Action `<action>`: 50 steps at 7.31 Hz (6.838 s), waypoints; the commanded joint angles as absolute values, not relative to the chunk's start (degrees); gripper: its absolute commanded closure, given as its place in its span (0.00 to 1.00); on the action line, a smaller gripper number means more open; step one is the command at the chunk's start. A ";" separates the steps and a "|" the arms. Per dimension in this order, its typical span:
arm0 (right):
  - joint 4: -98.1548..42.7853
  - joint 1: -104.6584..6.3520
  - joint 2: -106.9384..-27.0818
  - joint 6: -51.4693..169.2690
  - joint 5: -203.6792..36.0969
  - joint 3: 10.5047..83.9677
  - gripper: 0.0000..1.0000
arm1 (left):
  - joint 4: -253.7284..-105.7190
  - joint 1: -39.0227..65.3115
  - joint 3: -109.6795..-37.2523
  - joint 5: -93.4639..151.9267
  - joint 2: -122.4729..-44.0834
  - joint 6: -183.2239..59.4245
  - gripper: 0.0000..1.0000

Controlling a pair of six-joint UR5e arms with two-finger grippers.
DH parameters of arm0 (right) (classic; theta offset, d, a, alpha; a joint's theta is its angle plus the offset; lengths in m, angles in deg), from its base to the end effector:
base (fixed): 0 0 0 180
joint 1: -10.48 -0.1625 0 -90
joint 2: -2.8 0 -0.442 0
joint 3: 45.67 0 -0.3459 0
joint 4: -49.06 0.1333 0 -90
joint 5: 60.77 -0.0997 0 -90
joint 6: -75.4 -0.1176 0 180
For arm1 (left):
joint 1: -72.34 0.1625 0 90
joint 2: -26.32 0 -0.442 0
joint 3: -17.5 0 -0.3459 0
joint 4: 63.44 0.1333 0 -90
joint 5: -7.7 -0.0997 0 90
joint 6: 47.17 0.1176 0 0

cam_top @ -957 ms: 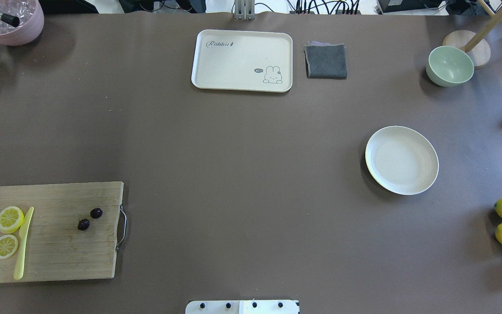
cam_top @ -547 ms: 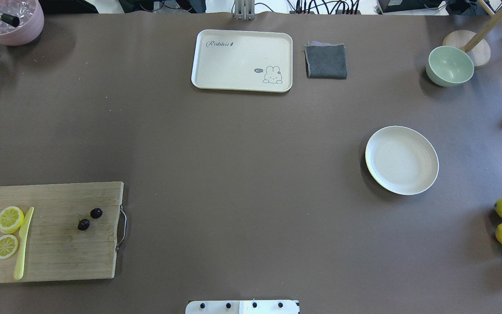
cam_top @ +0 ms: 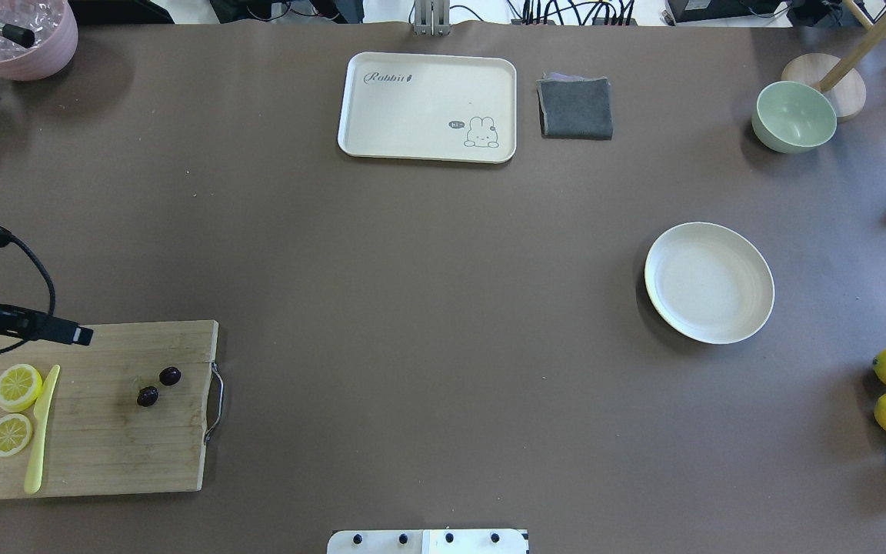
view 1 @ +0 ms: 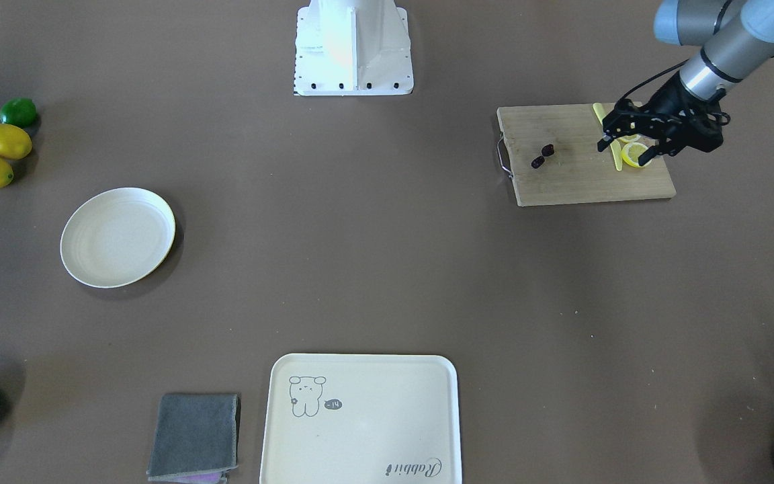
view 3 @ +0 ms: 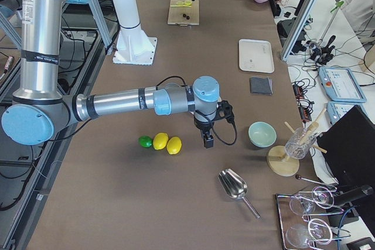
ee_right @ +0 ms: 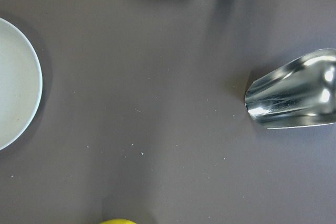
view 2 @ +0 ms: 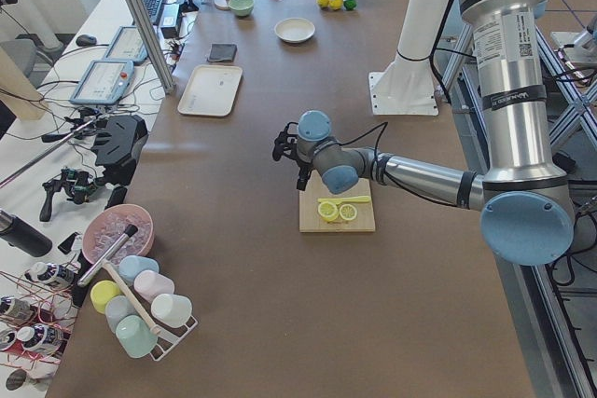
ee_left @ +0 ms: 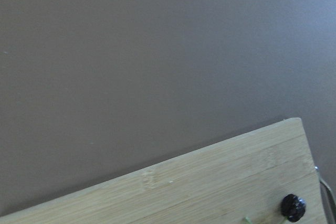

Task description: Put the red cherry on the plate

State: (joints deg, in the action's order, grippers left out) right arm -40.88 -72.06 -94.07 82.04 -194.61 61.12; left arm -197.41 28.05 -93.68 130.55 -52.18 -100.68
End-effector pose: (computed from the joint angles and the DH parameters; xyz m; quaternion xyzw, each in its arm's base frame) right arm -0.0006 -0.4041 0.6080 0.0780 -0.3725 -0.1457 0.9132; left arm 0.2317 -0.3231 0.5157 0.0883 0.4932 0.0691 0.8627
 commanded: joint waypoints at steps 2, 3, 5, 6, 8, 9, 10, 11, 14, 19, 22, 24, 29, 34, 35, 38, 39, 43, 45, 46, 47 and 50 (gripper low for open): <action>-40.85 -69.25 -93.80 81.56 -194.45 61.03 0.00 | -197.31 43.22 -95.26 116.62 -52.26 -112.38 0.03; -40.85 -68.89 -93.79 81.55 -194.28 60.94 0.00 | -196.95 43.77 -95.61 115.29 -52.00 -112.47 0.03; -40.85 -68.62 -93.71 81.47 -194.45 60.41 0.00 | -195.64 47.29 -95.61 112.82 -52.34 -112.91 0.19; -40.85 -68.62 -93.71 81.47 -194.45 60.07 0.00 | -194.76 47.29 -95.26 112.82 -53.30 -112.91 0.24; -40.94 -68.62 -94.14 81.47 -194.54 60.06 0.00 | -194.49 46.86 -95.43 112.90 -53.40 -112.82 0.39; -40.94 -68.62 -94.15 81.47 -194.45 60.06 0.00 | -194.49 46.68 -95.44 113.08 -53.40 -112.56 0.45; -40.94 -68.62 -94.32 81.47 -194.45 59.97 0.00 | -194.58 46.68 -95.26 113.08 -53.40 -112.30 0.46; -40.94 -68.62 -94.50 81.47 -194.36 59.97 0.00 | -194.58 46.59 -95.35 113.08 -53.40 -112.30 0.49; -40.85 -68.62 -94.06 81.47 -194.36 58.92 0.00 | -194.49 46.59 -95.00 112.99 -53.75 -112.38 0.65; -40.85 -66.45 -89.51 74.75 -194.28 58.92 0.00 | -194.58 46.33 -96.05 113.25 -53.75 -112.30 0.81; -40.85 -56.70 -80.99 58.75 -192.00 57.52 0.00 | -194.32 45.62 -97.20 113.34 -57.33 -112.91 0.81; -33.36 -50.89 -79.20 56.42 -190.33 51.40 0.00 | -188.98 45.53 -97.37 113.34 -62.25 -113.43 0.81; -18.88 -46.65 -80.08 48.24 -190.49 43.02 0.07 | -184.40 45.53 -97.10 113.17 -66.57 -115.20 0.80; -18.79 -45.60 -80.08 48.42 -193.04 42.92 1.00 | -184.03 45.53 -97.72 113.17 -67.29 -116.08 0.80; -18.79 -45.51 -80.08 48.24 -193.65 42.92 1.00 | -183.94 45.53 -98.07 113.17 -67.29 -116.08 0.80; -18.79 -45.16 -78.78 45.45 -198.12 44.32 1.00 | -182.90 45.44 -98.25 113.26 -71.13 -119.83 0.80; -18.53 -44.46 -75.63 39.17 -199.80 45.37 1.00 | -178.36 45.53 -98.34 113.25 -75.24 -121.16 0.80; -18.35 -27.81 -64.91 8.67 -191.34 51.97 1.00 | -164.00 46.15 -96.41 112.99 -90.29 -125.92 0.80; -18.44 -18.39 -59.98 0.11 -180.53 51.45 1.00 | -163.99 46.15 -95.88 112.99 -91.19 -126.53 0.80; -18.44 -15.48 -58.56 -2.88 -176.91 51.01 1.00 | -163.99 46.32 -95.53 112.90 -91.54 -126.62 0.80; -18.44 -14.32 -57.85 -3.69 -175.83 50.31 1.00 | -163.99 46.50 -94.48 112.90 -92.33 -126.97 0.79; -18.44 -13.25 -57.14 -3.79 -173.80 49.69 0.93 | -164.08 49.30 -92.72 110.19 -93.13 -128.64 0.79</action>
